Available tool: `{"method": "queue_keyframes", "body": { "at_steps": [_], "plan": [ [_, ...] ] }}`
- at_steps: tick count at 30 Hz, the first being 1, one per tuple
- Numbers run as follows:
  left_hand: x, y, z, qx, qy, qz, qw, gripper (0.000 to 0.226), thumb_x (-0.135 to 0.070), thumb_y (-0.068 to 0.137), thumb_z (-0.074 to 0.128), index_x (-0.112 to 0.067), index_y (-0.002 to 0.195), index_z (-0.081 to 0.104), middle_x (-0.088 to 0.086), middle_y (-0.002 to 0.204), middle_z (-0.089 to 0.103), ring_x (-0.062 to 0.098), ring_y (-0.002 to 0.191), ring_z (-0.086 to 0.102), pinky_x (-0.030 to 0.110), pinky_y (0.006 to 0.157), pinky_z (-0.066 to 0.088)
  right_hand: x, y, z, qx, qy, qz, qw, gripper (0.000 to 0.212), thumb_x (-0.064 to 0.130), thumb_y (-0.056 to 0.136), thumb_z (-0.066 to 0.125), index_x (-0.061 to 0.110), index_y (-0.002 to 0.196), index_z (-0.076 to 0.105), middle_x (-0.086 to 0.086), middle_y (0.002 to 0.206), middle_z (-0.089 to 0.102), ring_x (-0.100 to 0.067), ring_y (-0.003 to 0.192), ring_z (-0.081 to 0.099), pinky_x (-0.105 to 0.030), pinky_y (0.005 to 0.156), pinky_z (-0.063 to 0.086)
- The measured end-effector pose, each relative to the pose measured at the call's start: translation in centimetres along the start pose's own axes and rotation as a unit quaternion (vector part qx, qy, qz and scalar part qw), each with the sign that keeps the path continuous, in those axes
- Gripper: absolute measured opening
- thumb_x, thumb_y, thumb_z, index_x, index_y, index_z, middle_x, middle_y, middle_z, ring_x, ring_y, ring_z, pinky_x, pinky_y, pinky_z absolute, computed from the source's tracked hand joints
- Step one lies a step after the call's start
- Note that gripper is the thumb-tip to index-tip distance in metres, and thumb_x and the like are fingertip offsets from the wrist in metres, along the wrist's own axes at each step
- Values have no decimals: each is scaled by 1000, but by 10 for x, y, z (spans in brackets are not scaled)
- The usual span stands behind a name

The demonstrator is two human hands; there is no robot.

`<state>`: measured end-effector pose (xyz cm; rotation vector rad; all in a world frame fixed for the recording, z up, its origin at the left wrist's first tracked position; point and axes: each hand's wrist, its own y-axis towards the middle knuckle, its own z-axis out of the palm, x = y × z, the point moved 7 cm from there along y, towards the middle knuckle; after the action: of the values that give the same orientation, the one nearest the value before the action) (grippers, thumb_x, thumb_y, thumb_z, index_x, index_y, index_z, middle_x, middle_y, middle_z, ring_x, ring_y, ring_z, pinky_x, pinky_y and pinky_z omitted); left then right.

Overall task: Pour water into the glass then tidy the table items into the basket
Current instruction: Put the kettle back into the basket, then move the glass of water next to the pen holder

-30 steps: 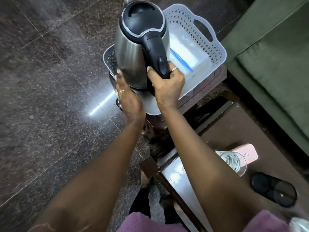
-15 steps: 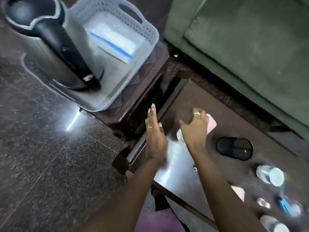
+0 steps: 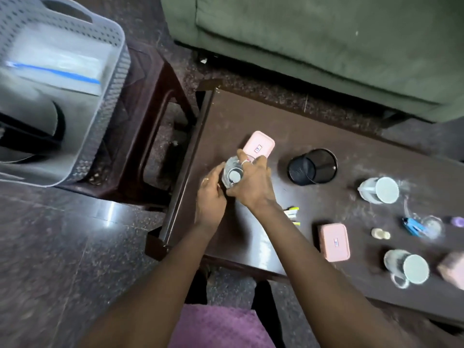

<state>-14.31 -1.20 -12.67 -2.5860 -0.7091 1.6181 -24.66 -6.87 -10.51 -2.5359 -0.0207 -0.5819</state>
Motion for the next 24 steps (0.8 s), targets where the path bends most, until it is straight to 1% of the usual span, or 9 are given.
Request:
{"method": "queue_keyframes", "body": {
  "at_steps": [4, 9, 12, 14, 16, 18, 19, 22, 24],
  "plan": [
    [-44, -8, 4, -76, -3, 63, 995, 48, 5, 73, 41, -4, 118, 59, 13, 119, 63, 28, 111, 57, 27, 97, 39, -6, -18, -46, -22, 24, -16, 999, 99, 34, 57, 82, 38, 140, 28, -9, 121, 33, -35, 107, 43, -38, 90, 45],
    [-117, -14, 39, -107, -42, 118, 986, 53, 8, 70, 37, -5, 115, 62, 13, 118, 64, 26, 110, 57, 32, 96, 42, -39, -32, -134, -43, 40, -15, 998, 101, 38, 55, 83, 37, 140, 29, -10, 122, 35, -37, 113, 47, -38, 93, 44],
    [-167, -8, 80, -77, -79, 138, 984, 47, 5, 73, 39, -5, 111, 64, 12, 113, 66, 26, 107, 59, 38, 94, 46, -78, -29, -186, -62, 45, 7, 997, 102, 35, 54, 82, 36, 141, 28, -12, 123, 35, -37, 115, 47, -40, 97, 45],
    [-196, 0, 113, -39, -94, 133, 986, 45, 2, 73, 40, -5, 111, 64, 11, 113, 67, 28, 107, 60, 37, 94, 47, -106, -22, -216, -76, 37, 21, 996, 102, 32, 54, 83, 34, 141, 30, -14, 125, 35, -39, 114, 47, -40, 100, 44],
    [-220, 10, 149, 2, -88, 134, 987, 44, 4, 76, 42, -7, 112, 65, 11, 114, 68, 26, 108, 61, 35, 94, 47, -139, -10, -241, -95, 26, 37, 994, 102, 30, 53, 83, 31, 141, 31, -15, 126, 35, -38, 114, 48, -39, 101, 43],
    [-234, 22, 187, 62, -74, 107, 990, 41, 4, 80, 45, -11, 113, 65, 9, 113, 69, 24, 106, 62, 34, 92, 47, -171, 4, -259, -108, 22, 53, 992, 101, 29, 53, 83, 30, 140, 32, -15, 126, 35, -38, 113, 48, -39, 101, 43],
    [-236, 30, 207, 97, -75, 73, 990, 38, 1, 83, 46, -13, 112, 66, 8, 112, 70, 23, 105, 63, 33, 91, 48, -185, 11, -264, -110, 21, 60, 992, 100, 28, 53, 83, 30, 140, 33, -15, 125, 35, -38, 113, 48, -39, 100, 43],
    [-227, 47, 263, 179, -151, -95, 968, 31, -4, 88, 43, -10, 104, 68, 12, 108, 70, 27, 104, 63, 36, 90, 49, -225, 36, -265, -102, 4, 74, 992, 97, 26, 54, 83, 30, 138, 34, -15, 127, 35, -40, 114, 47, -39, 98, 44],
    [-217, 51, 287, 192, -185, -161, 950, 28, -5, 88, 41, -10, 94, 68, 17, 105, 69, 32, 101, 63, 39, 83, 49, -241, 50, -254, -89, 0, 80, 993, 98, 26, 56, 84, 30, 139, 33, -16, 129, 34, -41, 115, 46, -39, 97, 43]
  ]
}}
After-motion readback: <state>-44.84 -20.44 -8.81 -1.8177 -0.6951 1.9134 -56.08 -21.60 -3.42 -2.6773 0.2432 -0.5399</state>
